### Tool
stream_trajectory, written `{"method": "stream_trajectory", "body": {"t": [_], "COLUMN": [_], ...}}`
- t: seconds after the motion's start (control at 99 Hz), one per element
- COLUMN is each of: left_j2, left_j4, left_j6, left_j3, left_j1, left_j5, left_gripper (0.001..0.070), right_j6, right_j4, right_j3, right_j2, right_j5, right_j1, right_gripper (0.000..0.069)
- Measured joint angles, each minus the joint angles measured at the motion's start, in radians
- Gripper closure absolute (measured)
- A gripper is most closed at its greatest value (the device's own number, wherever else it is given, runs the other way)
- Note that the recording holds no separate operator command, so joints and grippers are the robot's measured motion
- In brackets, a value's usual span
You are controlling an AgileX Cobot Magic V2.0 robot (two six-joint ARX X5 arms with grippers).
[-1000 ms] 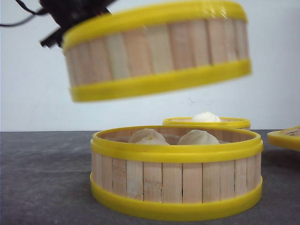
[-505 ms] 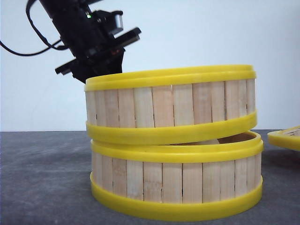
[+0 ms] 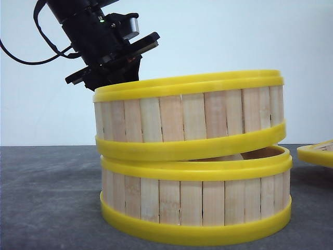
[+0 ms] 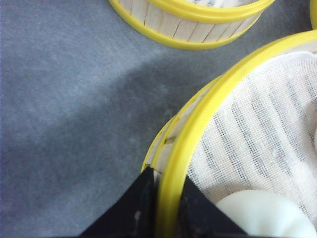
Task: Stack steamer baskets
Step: 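Lower the basket onto the front basket and open the left gripper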
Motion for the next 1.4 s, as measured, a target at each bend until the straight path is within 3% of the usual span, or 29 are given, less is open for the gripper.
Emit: {"method": "stream_trajectory", "body": {"t": [0.808, 1.06, 1.404], "left_j2": [0.034, 0.034, 0.034], "left_j4": [0.018, 0.068, 0.038], "left_j6": [-0.025, -0.068, -0.080], "left_j3": [0.000, 0.000, 0.000], "left_j1": [-0.017, -0.023, -0.023], "left_j5": [-0.004, 0.016, -0.010], "left_gripper": [0.0675, 0.0531, 0.0511], "right_j6": [0.000, 0.000, 0.000], "right_j4": [-0.009, -0.015, -0.018], "right_j3": [0.000, 0.000, 0.000], "right_j2": [0.001, 0.001, 0.001], "right_j5": [0.000, 0.000, 0.000], "right_j1": [0.000, 0.000, 0.000], "right_gripper": [0.0272, 0.0272, 0.0272]}}
